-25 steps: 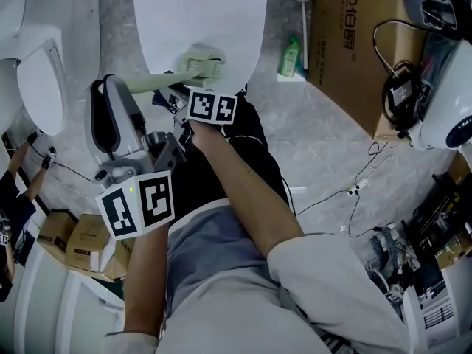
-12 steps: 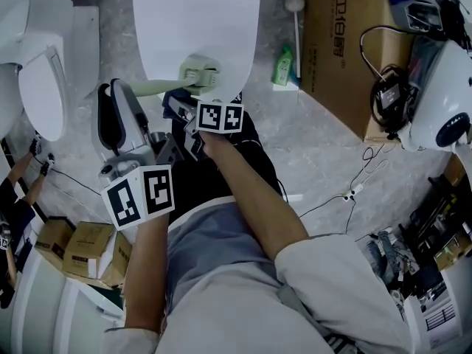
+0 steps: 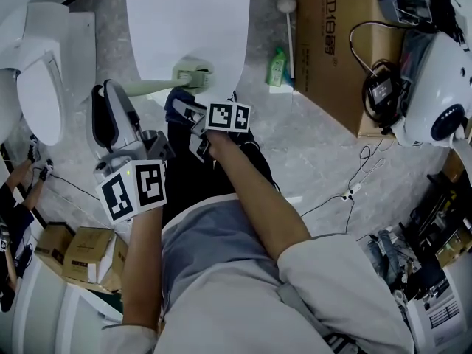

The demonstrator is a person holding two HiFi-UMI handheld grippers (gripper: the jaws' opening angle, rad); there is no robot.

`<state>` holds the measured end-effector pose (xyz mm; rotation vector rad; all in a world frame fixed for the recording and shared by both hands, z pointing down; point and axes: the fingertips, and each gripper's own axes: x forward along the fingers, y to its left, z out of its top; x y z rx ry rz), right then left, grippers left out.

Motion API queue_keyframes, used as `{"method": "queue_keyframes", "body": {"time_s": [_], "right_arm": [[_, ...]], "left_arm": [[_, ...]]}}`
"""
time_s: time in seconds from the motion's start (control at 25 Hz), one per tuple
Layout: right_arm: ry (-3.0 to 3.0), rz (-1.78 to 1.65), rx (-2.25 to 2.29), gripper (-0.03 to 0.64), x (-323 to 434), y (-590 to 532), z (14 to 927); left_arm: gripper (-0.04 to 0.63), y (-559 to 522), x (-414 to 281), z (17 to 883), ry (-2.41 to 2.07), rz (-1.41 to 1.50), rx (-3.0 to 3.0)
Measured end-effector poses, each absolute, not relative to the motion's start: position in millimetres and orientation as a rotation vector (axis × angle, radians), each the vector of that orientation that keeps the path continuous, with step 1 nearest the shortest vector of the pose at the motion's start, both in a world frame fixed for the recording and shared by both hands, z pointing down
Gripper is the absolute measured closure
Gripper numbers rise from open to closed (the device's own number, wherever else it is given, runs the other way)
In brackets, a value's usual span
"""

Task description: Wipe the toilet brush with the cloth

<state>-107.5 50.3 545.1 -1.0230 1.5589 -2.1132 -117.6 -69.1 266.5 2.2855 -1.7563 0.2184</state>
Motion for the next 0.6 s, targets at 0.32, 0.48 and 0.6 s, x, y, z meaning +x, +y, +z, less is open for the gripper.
{"method": "queue_keyframes", "body": {"time_s": [0.32, 0.48, 0.6], "right_arm": [[1.466, -2.161, -0.949, 0.511, -86.3, 67.2, 549.4], [1.476, -2.162, -0.957, 0.512, -77.3, 73.4, 550.7], [1.504, -2.161, -0.976, 0.514, -70.7, 77.1, 552.4]], "left_arm": [[0.595, -68.3, -116.1, 266.6, -1.763, 0.217, 2.293], [0.595, -66.6, -116.8, 266.2, -1.767, 0.218, 2.294], [0.595, -66.2, -117.5, 265.8, -1.765, 0.221, 2.297]]}}
